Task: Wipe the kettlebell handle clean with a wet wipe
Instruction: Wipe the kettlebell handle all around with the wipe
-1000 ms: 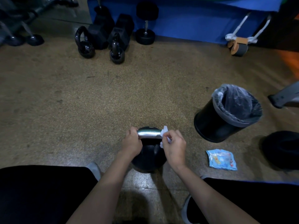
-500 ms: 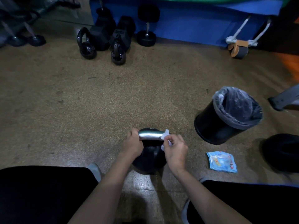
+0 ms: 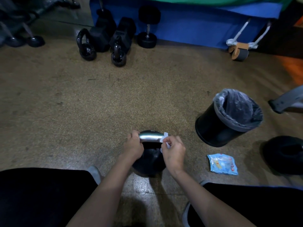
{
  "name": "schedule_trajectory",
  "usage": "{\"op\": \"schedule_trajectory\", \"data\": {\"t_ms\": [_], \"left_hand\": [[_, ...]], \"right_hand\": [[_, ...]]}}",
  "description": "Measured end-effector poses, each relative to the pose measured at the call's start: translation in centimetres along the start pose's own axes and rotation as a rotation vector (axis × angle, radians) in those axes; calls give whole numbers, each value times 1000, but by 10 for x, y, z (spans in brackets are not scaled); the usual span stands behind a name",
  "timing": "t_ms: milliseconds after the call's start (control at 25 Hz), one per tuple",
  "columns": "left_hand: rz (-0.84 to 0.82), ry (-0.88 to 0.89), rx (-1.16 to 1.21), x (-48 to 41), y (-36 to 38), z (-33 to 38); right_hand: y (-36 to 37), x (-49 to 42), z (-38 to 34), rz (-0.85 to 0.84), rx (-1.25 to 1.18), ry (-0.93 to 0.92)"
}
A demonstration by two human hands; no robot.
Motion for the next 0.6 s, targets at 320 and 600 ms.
{"op": "schedule_trajectory", "data": {"t_ms": [320, 600], "left_hand": [[-7, 0, 6, 0, -1, -1], [-12, 18, 15, -1, 0, -1]], "right_hand": [[2, 4, 9, -12, 67, -79], [-1, 2, 5, 6, 88, -80]]}}
Point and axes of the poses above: each hand's wrist, its own x-axis away from the middle knuckle, its own y-axis out of the palm, z = x × y, the point moved 5 cm from there along -x, towards the middle knuckle, and after that the axes turned 8 degrees about -z, right-handed, at the moved point
